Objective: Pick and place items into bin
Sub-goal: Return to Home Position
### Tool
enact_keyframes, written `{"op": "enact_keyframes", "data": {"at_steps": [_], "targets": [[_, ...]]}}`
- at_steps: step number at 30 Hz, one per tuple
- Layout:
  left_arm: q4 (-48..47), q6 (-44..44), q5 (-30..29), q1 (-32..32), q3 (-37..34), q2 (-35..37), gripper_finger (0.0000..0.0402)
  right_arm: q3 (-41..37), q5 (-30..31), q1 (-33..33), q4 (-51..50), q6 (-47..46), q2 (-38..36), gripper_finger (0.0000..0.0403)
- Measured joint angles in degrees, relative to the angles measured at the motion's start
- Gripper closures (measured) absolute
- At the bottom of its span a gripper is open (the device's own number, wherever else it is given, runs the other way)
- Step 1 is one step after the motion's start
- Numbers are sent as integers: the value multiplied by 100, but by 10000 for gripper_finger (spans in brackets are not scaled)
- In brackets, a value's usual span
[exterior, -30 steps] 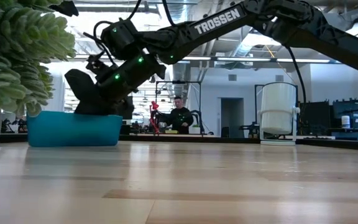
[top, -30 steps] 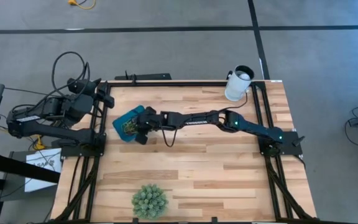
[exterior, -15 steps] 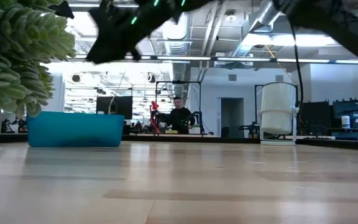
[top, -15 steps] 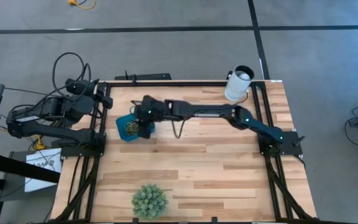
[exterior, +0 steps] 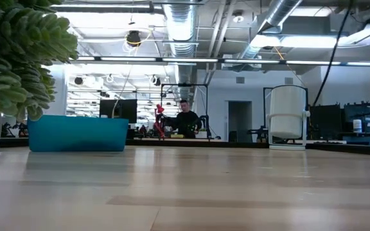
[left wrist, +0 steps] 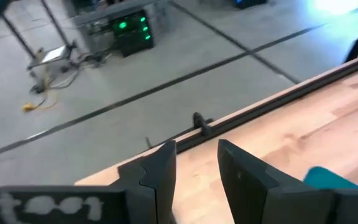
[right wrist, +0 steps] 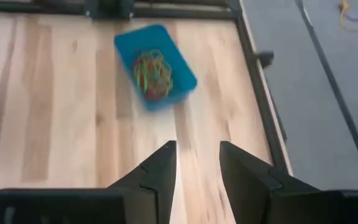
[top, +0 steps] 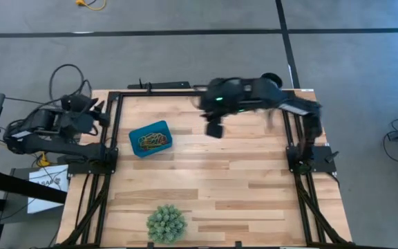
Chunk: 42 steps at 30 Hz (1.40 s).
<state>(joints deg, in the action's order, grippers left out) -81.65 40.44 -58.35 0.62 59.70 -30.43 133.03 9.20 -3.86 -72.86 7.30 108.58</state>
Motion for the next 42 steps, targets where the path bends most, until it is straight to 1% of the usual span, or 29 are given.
{"op": "enact_keyframes", "data": {"at_steps": [3,5,8,10,11,12,13,15,17,19,21,23,24,25,28,32,34,37,42], "targets": [[24,-224,12,-226,-3,435,292,-21,-7,17,-453,-154,-448,285],[160,-209,7,-385,-89,818,292,-213,-3,65,-361,-191,-764,285],[669,-391,69,-597,-528,1498,292,-893,-9,182,40,-108,-1340,285],[1280,-734,220,-687,-999,2021,292,-1585,-15,245,466,-87,-1782,285],[1677,-1003,394,-724,-1250,2281,292,-2019,-24,268,774,-105,-2034,285],[2124,-1341,640,-757,-1502,2538,292,-2508,-26,291,1172,-135,-2311,285],[2571,-1830,1010,-778,-1675,2770,292,-3036,-23,317,1608,-171,-2597,285],[3323,-2727,2221,-780,-1720,3015,292,-4174,-27,365,2488,-262,-3178,285],[4140,-3177,3350,-778,-1849,3036,292,-5391,-27,431,3426,-400,-3741,285],[4698,-3645,4273,-780,-1927,2992,292,-6587,-47,482,4513,-589,-4224,285],[5299,-4112,4904,-780,-2083,2943,292,-7633,-49,536,5447,-776,-4711,285],[5325,-4395,5345,-778,-2343,2936,292,-8468,-38,549,6334,-1035,-5117,285],[5505,-4423,5549,-778,-2491,2935,292,-8851,-39,579,6774,-1180,-5300,285],[5855,-4421,5666,-778,-2634,2935,292,-9211,-29,622,7123,-1279,-5479,285],[6816,-4259,5703,-778,-3148,2949,292,-10099,-27,721,8195,-1298,-5855,285],[7845,-4243,5727,-776,-4009,2933,292,-10860,-23,776,9059,-1295,-6255,285],[8262,-4217,5780,-776,-4372,2935,292,-11108,-12,791,9236,-1292,-6421,285],[8667,-4057,5810,-776,-4789,2933,292,-11333,-14,791,9247,-1293,-6652,285],[8885,-4028,5817,-776,-5036,2935,292,-11616,-14,789,9219,-1298,-7161,285]]}}
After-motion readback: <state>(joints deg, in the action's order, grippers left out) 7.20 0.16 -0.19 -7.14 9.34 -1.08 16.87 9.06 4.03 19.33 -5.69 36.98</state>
